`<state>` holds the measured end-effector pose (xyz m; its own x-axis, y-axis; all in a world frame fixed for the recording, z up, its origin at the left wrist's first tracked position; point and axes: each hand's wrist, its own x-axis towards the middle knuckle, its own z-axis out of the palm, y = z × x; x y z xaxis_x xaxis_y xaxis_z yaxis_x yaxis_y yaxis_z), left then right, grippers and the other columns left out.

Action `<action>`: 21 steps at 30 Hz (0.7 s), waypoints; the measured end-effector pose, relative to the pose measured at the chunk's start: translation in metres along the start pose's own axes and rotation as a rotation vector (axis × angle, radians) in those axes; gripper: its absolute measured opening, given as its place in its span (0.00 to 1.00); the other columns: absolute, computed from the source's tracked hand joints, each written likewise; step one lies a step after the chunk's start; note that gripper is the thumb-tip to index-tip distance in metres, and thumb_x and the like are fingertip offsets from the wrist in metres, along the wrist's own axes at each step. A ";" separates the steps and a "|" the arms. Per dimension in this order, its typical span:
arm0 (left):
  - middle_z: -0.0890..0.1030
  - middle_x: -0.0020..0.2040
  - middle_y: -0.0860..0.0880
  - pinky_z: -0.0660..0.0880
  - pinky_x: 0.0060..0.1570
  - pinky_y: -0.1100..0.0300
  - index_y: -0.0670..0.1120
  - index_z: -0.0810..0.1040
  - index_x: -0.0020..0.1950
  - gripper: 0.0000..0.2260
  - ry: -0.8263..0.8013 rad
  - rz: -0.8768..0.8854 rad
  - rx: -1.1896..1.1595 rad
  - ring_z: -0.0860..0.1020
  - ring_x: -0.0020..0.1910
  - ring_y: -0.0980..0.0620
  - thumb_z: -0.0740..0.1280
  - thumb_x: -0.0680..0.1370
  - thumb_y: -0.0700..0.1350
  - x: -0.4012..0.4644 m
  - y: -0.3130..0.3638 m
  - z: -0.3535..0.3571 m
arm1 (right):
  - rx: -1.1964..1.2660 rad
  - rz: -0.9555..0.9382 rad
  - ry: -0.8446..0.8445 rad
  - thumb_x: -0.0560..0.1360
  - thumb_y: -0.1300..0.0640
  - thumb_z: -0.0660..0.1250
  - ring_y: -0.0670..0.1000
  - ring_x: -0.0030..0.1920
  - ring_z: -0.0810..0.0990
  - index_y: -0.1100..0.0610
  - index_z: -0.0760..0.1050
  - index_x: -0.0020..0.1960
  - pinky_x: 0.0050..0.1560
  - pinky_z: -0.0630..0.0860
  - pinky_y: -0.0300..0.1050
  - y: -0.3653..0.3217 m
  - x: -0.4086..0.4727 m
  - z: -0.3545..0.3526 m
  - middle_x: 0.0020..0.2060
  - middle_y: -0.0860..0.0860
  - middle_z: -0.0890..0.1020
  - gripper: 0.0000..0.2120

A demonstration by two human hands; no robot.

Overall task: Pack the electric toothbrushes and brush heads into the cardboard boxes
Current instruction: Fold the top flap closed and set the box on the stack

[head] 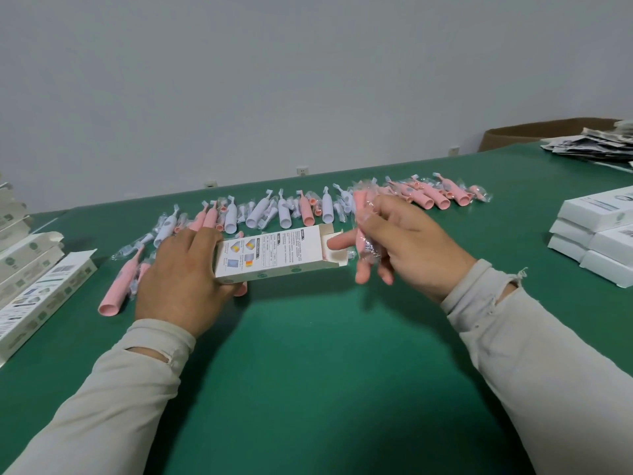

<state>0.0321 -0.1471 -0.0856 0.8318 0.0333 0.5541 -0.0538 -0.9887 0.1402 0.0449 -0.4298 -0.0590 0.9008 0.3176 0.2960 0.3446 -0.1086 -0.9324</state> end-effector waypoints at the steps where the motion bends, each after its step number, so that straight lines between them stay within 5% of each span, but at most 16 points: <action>1: 0.76 0.58 0.42 0.74 0.50 0.40 0.43 0.73 0.66 0.34 -0.004 -0.002 0.003 0.72 0.58 0.39 0.80 0.65 0.54 0.000 0.000 0.000 | -0.006 0.011 -0.007 0.85 0.54 0.56 0.65 0.33 0.82 0.61 0.66 0.47 0.22 0.64 0.42 -0.001 0.000 0.000 0.43 0.53 0.87 0.12; 5: 0.76 0.59 0.43 0.74 0.52 0.41 0.45 0.73 0.65 0.32 -0.018 -0.006 0.004 0.72 0.59 0.40 0.80 0.66 0.55 0.001 0.000 0.000 | -0.003 0.055 -0.037 0.85 0.55 0.56 0.55 0.27 0.81 0.59 0.66 0.45 0.24 0.62 0.43 -0.002 -0.001 0.002 0.47 0.53 0.87 0.12; 9: 0.76 0.60 0.44 0.75 0.51 0.41 0.46 0.72 0.67 0.34 -0.009 -0.020 0.019 0.72 0.59 0.41 0.79 0.67 0.56 -0.001 0.001 0.002 | 0.014 0.106 -0.047 0.85 0.54 0.57 0.61 0.32 0.83 0.59 0.67 0.45 0.23 0.63 0.40 -0.001 -0.003 0.009 0.44 0.53 0.87 0.12; 14: 0.76 0.52 0.45 0.74 0.43 0.46 0.47 0.73 0.57 0.24 0.061 0.050 0.027 0.74 0.52 0.42 0.79 0.66 0.52 -0.005 0.007 0.009 | 0.107 0.137 -0.102 0.85 0.55 0.57 0.54 0.27 0.81 0.59 0.68 0.46 0.20 0.62 0.38 0.003 -0.003 0.017 0.40 0.60 0.80 0.11; 18: 0.76 0.51 0.44 0.74 0.42 0.45 0.46 0.74 0.56 0.26 0.049 0.033 0.006 0.73 0.51 0.40 0.80 0.64 0.49 -0.001 0.004 0.008 | 0.165 0.113 -0.014 0.85 0.57 0.56 0.51 0.24 0.79 0.60 0.68 0.46 0.18 0.65 0.37 -0.001 0.000 0.003 0.47 0.58 0.86 0.11; 21: 0.77 0.53 0.44 0.76 0.44 0.43 0.46 0.74 0.60 0.29 0.038 0.033 0.018 0.73 0.52 0.41 0.81 0.64 0.51 -0.002 0.002 0.007 | 0.053 0.074 0.068 0.85 0.54 0.58 0.51 0.25 0.79 0.58 0.68 0.48 0.20 0.69 0.40 0.001 0.001 -0.006 0.41 0.56 0.87 0.10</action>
<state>0.0343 -0.1500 -0.0921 0.8081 0.0055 0.5890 -0.0707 -0.9918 0.1063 0.0479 -0.4352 -0.0579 0.9396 0.2461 0.2380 0.2641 -0.0787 -0.9613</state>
